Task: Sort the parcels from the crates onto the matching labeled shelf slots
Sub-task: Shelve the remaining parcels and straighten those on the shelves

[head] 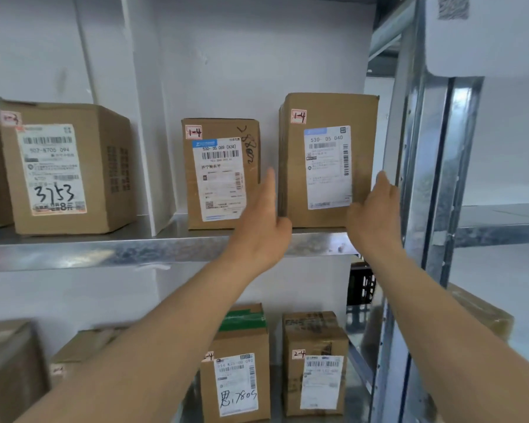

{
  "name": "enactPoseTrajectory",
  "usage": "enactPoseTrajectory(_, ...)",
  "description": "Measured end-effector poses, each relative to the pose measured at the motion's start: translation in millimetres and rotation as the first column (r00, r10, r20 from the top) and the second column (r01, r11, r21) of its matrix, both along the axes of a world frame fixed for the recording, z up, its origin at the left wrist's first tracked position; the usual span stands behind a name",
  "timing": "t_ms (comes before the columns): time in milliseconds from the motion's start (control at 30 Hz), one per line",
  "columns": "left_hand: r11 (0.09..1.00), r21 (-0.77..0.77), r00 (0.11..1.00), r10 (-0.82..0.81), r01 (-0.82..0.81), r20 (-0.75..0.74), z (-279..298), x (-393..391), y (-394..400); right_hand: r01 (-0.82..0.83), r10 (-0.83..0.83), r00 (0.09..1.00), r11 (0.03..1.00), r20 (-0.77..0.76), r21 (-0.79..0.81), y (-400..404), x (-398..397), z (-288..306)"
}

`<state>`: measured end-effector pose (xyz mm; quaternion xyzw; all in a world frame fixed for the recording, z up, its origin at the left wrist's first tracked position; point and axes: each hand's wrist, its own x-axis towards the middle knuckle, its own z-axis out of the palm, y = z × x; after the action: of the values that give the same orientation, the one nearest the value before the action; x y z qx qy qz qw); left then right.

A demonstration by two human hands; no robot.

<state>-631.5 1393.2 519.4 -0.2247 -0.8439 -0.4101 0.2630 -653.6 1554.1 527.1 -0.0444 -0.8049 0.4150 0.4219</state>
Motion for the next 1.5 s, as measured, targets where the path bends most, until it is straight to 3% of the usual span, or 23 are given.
enactPoseTrajectory(67, 1.0, -0.016, 0.991, 0.0, 0.002, 0.137, 0, -6, 15, -0.019, 0.02, 0.992, 1.0, 0.122, -0.01, 10, -5, 0)
enactPoseTrajectory(200, 0.997, -0.02, 0.962, 0.079, -0.077, 0.261, 2, -18, 32, -0.091, 0.076, 0.964, 0.995, 0.253, 0.048, 22, -15, -2)
enactPoseTrajectory(500, 0.974, -0.152, 0.946, 0.202, -0.168, 0.253, 7, -21, 43, -0.167, 0.132, 0.949, 0.981, 0.285, 0.099, 35, -27, -3)
enactPoseTrajectory(600, 0.981, -0.102, 0.97, 0.18, -0.165, 0.161, -1, -12, 40, -0.174, 0.139, 0.964, 0.974, 0.228, 0.144, 36, -19, -9)
enactPoseTrajectory(700, 0.99, 0.052, 0.988, 0.134, -0.131, -0.075, -37, 11, 27, -0.134, 0.143, 0.99, 0.959, -0.016, 0.251, 38, 13, -45)
enactPoseTrajectory(767, 0.984, 0.117, 0.971, 0.151, -0.131, -0.183, -82, 24, 18, -0.187, 0.215, 0.97, 0.959, -0.114, 0.211, 38, 33, -88)
enactPoseTrajectory(833, 0.975, 0.138, 0.972, 0.193, -0.175, -0.13, -138, 28, 12, -0.29, 0.293, 0.956, 0.951, -0.008, 0.104, 39, 41, -141)
enactPoseTrajectory(900, 0.969, 0.104, 0.974, 0.224, -0.224, 0.02, -194, 26, 14, -0.328, 0.313, 0.926, 0.944, 0.212, 0.038, 39, 38, -195)
enactPoseTrajectory(1000, 0.969, 0.016, 0.943, 0.237, -0.247, 0.232, -254, 17, 22, -0.29, 0.278, 0.836, 0.956, 0.473, -0.049, 42, 24, -257)
enactPoseTrajectory(1133, 0.96, -0.081, 0.833, 0.274, -0.269, 0.481, -303, -6, 28, -0.245, 0.249, 0.68, 0.964, 0.69, -0.106, 47, 1, -293)
enactPoseTrajectory(1267, 0.968, -0.083, 0.775, 0.24, -0.237, 0.585, -339, -28, 38, -0.224, 0.262, 0.619, 0.962, 0.74, -0.154, 46, -26, -321)
enactPoseTrajectory(1500, 0.926, -0.102, 0.789, 0.364, -0.363, 0.494, -376, -48, 53, -0.191, 0.245, 0.709, 0.969, 0.662, -0.154, 44, -41, -348)
